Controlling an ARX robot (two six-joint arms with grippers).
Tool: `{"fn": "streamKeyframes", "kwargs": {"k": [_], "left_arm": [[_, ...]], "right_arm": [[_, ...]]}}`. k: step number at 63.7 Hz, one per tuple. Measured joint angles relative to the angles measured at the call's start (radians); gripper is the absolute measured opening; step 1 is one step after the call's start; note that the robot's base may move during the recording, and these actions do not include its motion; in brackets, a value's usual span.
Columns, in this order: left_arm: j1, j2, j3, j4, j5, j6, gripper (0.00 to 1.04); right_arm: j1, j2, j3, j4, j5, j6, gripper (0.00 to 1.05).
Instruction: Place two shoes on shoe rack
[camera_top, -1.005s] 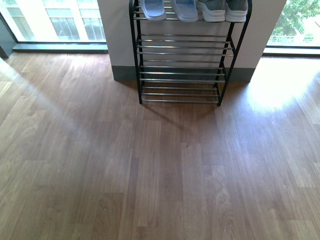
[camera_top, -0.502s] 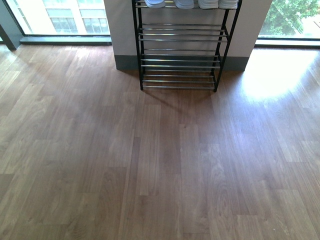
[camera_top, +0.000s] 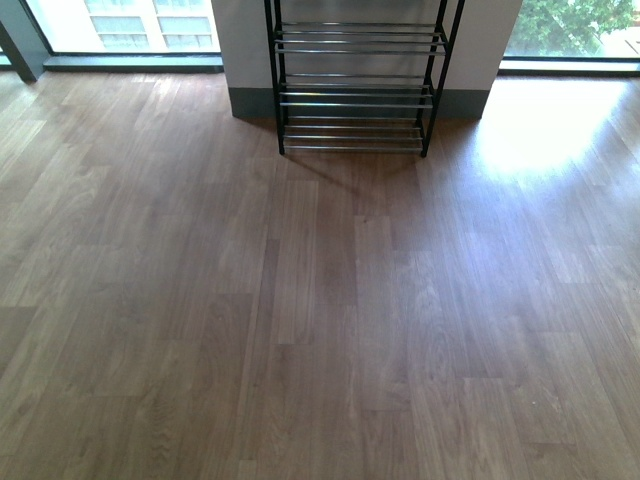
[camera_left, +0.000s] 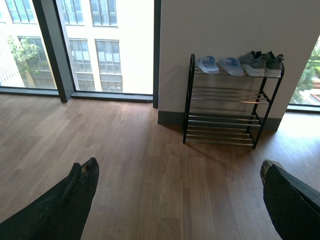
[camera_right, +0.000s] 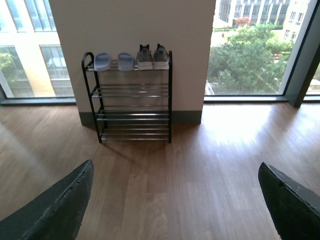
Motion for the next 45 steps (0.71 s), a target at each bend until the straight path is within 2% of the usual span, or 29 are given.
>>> {"fn": "streamKeyframes", "kwargs": {"k": [45], "left_arm": [[0.000,0.000,0.000,0.000,0.000,0.000,0.95]], "right_arm": [[0.000,0.000,0.000,0.000,0.000,0.000,0.96]]}}
